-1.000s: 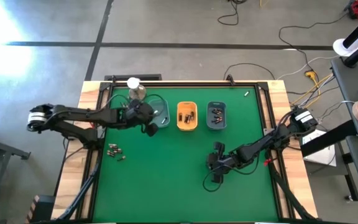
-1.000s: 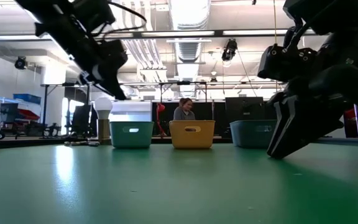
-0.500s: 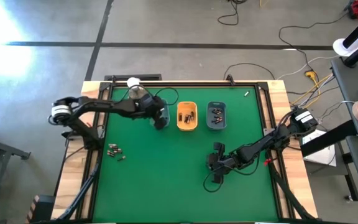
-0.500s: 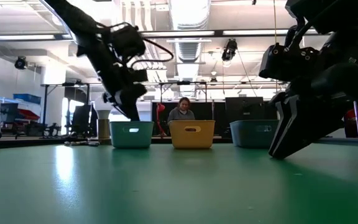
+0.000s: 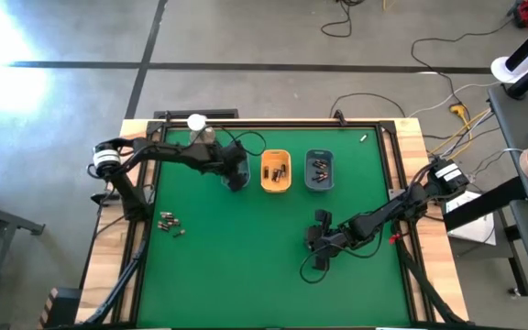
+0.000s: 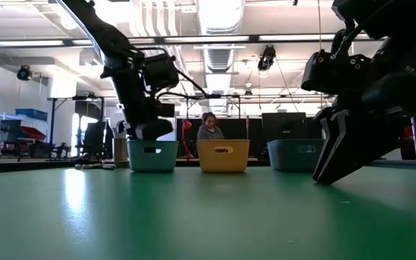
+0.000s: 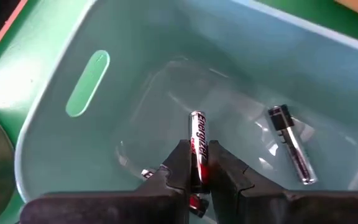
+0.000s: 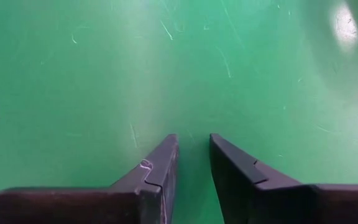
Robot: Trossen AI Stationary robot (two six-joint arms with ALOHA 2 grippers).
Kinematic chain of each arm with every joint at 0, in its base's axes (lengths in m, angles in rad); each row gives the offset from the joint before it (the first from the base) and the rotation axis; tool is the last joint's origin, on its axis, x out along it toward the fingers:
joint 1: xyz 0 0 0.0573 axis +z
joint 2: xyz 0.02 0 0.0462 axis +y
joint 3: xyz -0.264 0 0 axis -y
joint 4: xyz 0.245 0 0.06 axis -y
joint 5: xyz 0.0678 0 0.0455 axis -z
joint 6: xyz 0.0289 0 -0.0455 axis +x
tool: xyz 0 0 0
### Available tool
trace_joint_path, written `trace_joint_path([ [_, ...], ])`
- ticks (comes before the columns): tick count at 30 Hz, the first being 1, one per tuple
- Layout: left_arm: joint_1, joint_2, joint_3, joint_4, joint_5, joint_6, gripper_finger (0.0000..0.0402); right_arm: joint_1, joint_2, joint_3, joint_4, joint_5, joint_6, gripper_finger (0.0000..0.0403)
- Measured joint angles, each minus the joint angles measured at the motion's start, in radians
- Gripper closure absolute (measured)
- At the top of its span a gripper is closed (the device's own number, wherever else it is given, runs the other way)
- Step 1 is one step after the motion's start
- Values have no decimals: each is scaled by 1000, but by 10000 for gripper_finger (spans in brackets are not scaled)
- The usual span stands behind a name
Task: Sort batteries
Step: Put the silver battery into the green bin
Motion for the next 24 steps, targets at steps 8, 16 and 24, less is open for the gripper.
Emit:
trace_joint_path([
  [8, 0, -4, -1, -28, 38, 51, 367, 0, 0, 0, 0, 0, 0, 313],
  [16, 0, -4, -1, -50, 60, 84, 365, 0, 0, 1, 0, -1, 8, 306],
  [24, 0, -4, -1, -55, 79, 117, 355, 0, 0, 1, 0, -2, 7, 316],
])
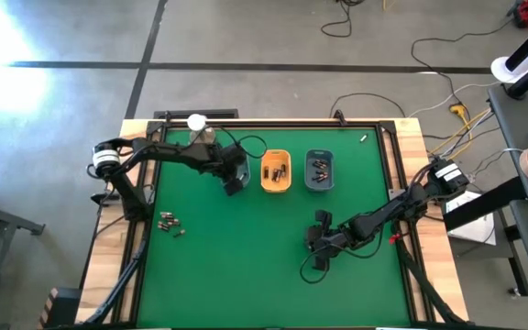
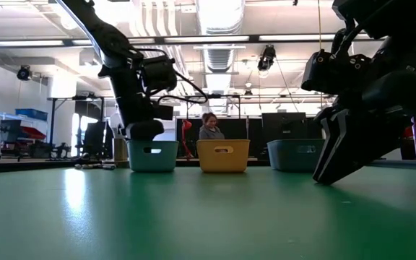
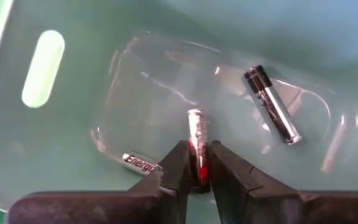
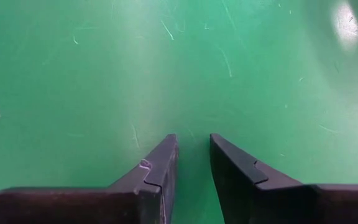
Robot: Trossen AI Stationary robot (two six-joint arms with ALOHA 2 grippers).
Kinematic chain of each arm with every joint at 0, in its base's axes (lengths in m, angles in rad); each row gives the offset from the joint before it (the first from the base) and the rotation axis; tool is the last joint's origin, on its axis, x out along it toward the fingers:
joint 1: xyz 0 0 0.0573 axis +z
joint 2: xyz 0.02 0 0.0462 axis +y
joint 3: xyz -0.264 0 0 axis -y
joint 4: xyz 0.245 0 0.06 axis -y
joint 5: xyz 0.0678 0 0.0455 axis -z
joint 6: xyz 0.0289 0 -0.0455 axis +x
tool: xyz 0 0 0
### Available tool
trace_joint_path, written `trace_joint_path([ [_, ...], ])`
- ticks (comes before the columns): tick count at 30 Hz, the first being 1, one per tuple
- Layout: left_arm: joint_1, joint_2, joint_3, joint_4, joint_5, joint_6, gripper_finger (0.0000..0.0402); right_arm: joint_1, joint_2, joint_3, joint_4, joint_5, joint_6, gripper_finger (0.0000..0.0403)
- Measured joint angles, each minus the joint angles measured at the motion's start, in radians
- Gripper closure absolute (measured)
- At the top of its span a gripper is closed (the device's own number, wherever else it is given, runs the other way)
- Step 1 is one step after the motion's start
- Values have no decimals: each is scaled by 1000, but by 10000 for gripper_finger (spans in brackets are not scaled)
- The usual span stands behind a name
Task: Sort batteries
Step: Put the silver battery into the green bin, then put the small black battery into the blue bin
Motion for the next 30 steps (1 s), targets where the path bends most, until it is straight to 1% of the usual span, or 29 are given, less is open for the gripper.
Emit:
trace_joint_path([
  [4, 0, -7, 0, -2, 1, 15, 330, 0, 0, 0, 0, 0, 0, 312],
  [8, 0, -34, 12, -1, 0, 15, 297, 0, 0, 0, 0, 0, -11, 304],
  [10, 0, -66, 14, -2, -9, -4, 281, 0, 0, 0, 0, 0, -20, 300],
  [12, 0, -106, 13, -12, -40, -56, 268, 0, 0, 0, 0, 0, -27, 298],
  [15, -3, -183, -12, -24, -126, -197, 259, 0, 0, 0, 1, 0, -37, 296],
  [20, -54, -319, -110, -23, -379, -483, 260, 0, 0, 0, 1, 0, -38, 304],
  [23, -75, -396, -189, -24, -492, -650, 262, 0, 0, 0, 5, 0, -42, 309],
  [26, -73, -455, -265, 13, -552, -843, 263, 0, 0, 0, 10, 0, -44, 314],
  [30, -44, -477, -355, 156, -547, -931, 263, 0, 0, -2, 23, 2, -51, 317],
])
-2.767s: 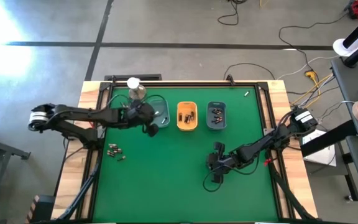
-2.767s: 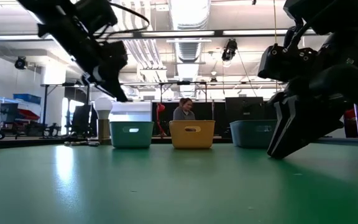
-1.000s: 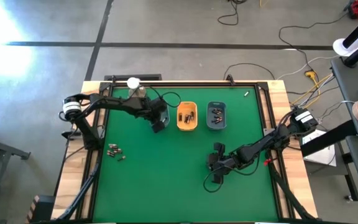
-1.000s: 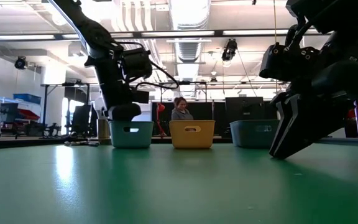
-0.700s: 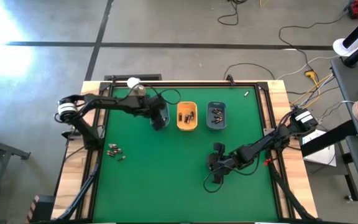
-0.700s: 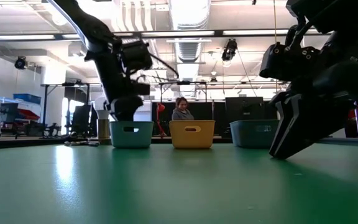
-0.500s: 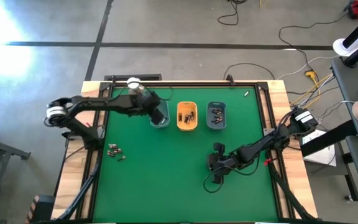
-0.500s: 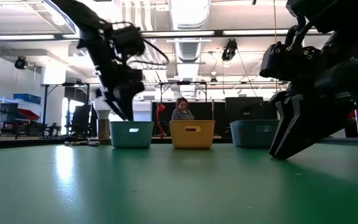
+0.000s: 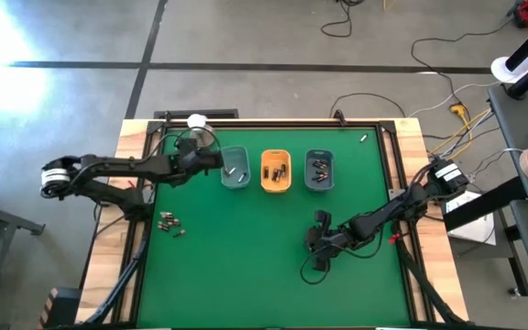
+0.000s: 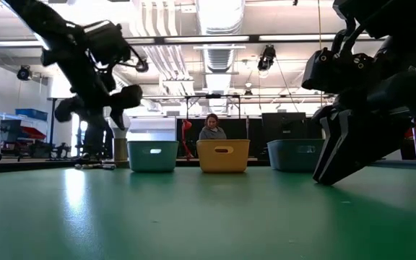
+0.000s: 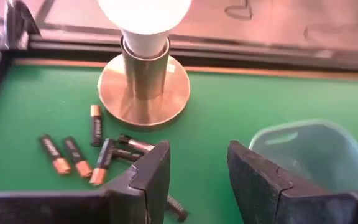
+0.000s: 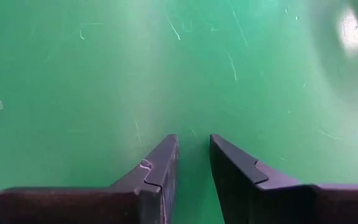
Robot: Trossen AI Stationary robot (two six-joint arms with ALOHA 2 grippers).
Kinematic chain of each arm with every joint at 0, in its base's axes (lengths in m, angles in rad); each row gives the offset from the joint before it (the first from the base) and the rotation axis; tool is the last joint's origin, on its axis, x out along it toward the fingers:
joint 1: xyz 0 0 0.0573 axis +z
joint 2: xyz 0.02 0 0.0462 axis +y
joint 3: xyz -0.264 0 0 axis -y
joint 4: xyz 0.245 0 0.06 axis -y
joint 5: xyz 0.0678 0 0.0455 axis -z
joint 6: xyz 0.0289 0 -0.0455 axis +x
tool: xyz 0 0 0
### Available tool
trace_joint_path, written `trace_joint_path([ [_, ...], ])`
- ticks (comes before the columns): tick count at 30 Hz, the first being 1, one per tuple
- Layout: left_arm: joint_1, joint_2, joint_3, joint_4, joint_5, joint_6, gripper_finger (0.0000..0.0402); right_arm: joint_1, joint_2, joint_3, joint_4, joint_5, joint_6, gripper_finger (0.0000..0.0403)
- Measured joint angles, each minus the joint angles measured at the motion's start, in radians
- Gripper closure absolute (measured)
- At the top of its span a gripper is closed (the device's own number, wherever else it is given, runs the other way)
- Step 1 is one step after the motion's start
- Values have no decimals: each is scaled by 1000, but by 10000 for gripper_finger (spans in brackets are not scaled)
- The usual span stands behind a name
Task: Sort batteries
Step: Put the small black battery into the blue bin
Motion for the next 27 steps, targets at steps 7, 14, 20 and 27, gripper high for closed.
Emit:
trace_joint_path([
  [7, 31, 59, -54, 50, 3, -122, 263, -2, 2, -2, 37, 17, -52, 303],
  [14, 30, 156, -35, 50, 48, -204, 263, -2, 2, -2, 65, 16, -83, 288],
  [20, 30, 268, -23, 36, 86, -320, 263, -2, 2, -1, 67, 20, -99, 278],
  [27, 29, 337, -18, 16, 69, -417, 263, -2, 2, 0, 66, 23, -97, 273],
])
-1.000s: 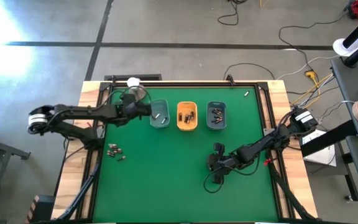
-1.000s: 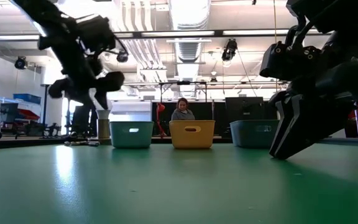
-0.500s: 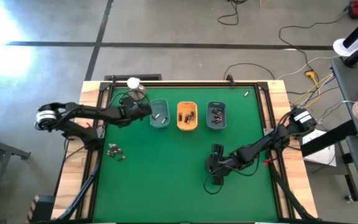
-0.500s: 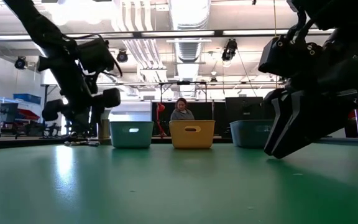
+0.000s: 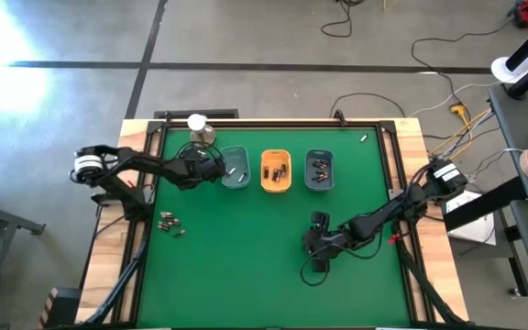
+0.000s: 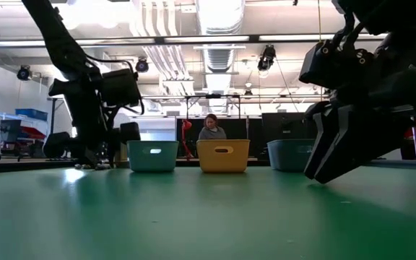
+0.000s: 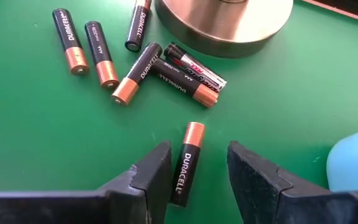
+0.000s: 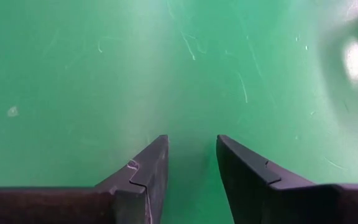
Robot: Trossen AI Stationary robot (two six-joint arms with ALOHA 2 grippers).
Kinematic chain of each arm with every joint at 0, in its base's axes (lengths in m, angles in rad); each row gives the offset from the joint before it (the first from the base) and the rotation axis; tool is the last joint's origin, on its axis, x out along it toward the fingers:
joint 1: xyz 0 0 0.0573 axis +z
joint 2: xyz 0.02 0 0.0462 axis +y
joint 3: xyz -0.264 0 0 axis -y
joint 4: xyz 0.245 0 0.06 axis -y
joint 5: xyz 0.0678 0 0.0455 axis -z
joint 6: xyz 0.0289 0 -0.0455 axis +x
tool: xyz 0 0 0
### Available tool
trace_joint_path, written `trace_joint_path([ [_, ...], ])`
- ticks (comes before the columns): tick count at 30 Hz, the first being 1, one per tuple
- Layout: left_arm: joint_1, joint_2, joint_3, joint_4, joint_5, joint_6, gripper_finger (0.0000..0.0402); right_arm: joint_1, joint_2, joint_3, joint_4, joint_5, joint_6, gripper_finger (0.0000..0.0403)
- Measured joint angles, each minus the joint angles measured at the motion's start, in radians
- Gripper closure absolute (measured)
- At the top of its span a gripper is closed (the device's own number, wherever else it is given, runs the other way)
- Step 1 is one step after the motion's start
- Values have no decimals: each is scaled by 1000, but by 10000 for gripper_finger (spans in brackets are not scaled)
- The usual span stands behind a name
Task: Sort batteries
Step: Put the small black battery into the blue bin
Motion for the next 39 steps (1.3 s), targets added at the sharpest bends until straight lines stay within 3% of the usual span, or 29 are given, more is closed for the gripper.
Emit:
trace_joint_path([
  [8, 1, 1, 0, -62, 13, 11, 280, 0, 0, 0, -5, 0, 4, 282],
  [17, -1, 1, 0, -115, 22, 101, 385, 0, -2, 1, -6, -5, 18, 278],
  [25, -26, -53, -6, -131, 63, 294, 388, 1, -2, 1, -8, -5, 18, 266],
  [30, -128, -206, -11, -217, 121, 374, 390, 0, -5, 1, -7, -4, 5, 268],
  [35, -319, -386, -10, -256, 38, 436, 390, 3, -41, 3, -8, 3, 23, 266],
  [39, -526, -482, -10, -171, -67, 540, 391, 31, -103, 21, 2, 4, 14, 268],
])
